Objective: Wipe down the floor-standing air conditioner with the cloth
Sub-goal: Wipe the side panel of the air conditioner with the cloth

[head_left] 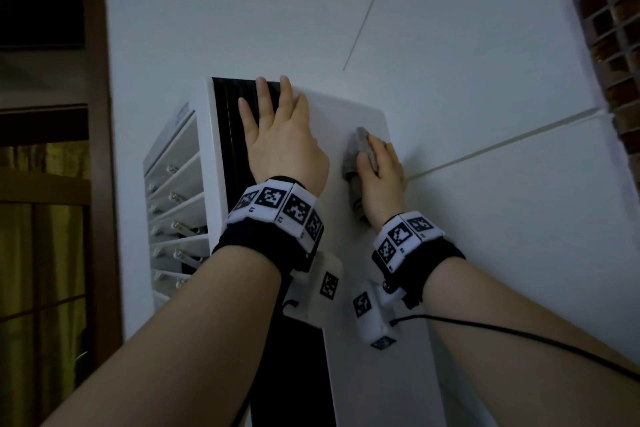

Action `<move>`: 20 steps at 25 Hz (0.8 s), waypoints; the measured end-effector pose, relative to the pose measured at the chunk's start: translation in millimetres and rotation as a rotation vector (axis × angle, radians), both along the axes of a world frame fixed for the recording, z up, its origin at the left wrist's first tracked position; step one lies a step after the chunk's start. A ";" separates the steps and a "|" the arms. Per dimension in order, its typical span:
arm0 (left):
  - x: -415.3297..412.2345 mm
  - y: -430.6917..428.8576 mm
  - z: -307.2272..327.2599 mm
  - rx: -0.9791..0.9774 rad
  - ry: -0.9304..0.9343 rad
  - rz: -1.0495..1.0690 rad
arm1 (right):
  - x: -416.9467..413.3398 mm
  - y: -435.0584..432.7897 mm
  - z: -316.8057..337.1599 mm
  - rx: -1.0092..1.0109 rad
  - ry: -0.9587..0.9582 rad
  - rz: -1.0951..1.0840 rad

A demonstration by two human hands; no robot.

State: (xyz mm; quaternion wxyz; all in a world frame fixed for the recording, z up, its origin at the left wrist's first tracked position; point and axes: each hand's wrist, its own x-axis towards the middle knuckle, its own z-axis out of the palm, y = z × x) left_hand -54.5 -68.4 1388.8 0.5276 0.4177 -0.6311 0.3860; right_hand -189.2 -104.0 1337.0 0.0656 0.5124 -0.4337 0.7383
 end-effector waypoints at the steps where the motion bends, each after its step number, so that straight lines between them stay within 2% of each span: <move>1: 1.3 1.5 -0.2 0.001 0.005 -0.016 | 4.3 0.5 -3.4 -0.033 0.048 0.035; 3: 4.4 3.8 -2.0 0.008 0.009 -0.030 | 7.4 2.5 -9.7 -0.085 0.110 0.084; 8: 15.0 7.5 -9.5 0.022 0.037 -0.034 | 13.7 12.1 -6.7 -0.046 0.018 0.084; 12: 19.6 11.0 -11.5 0.054 0.059 -0.015 | 24.9 17.9 -15.4 -0.091 0.140 0.146; 16: 28.8 12.5 -16.2 0.050 0.089 -0.041 | 26.7 20.8 -11.1 -0.053 -0.045 0.103; 20: 35.8 12.8 -19.0 0.033 0.104 -0.089 | 36.8 21.7 -24.3 -0.139 0.098 0.155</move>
